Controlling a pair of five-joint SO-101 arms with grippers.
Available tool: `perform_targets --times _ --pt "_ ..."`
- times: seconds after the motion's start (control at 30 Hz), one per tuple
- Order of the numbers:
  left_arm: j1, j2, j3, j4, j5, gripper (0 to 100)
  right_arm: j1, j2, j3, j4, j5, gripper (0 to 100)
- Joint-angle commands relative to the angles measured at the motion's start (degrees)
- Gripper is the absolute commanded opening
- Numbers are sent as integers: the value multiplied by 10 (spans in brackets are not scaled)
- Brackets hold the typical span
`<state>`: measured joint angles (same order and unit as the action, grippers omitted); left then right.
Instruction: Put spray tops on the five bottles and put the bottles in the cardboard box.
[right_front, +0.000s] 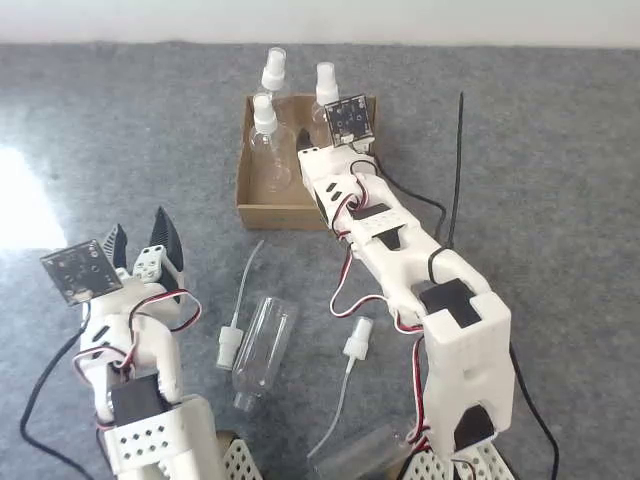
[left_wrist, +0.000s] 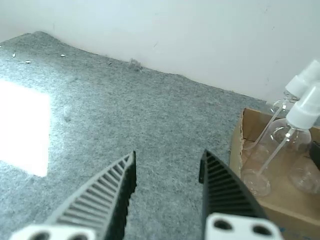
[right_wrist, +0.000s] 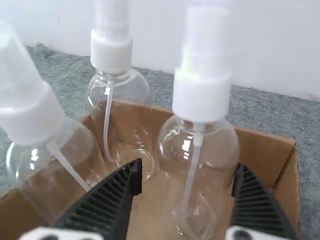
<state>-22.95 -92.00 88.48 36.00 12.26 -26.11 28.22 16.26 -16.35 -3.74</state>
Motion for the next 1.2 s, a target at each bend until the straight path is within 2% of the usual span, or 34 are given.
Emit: perform_targets --times 0.0,0.47,0.93,1.17 --pt "-5 -8 -5 -14 -4 199 -5 -61 5 4 5 254" --pt "-5 -8 -5 -14 -4 199 -1 -112 61 5 8 253" --pt "-4 -8 -5 -14 -4 199 -2 -244 172 6 9 252" --pt "-5 -8 -5 -14 -4 199 -2 -330 178 153 4 252"
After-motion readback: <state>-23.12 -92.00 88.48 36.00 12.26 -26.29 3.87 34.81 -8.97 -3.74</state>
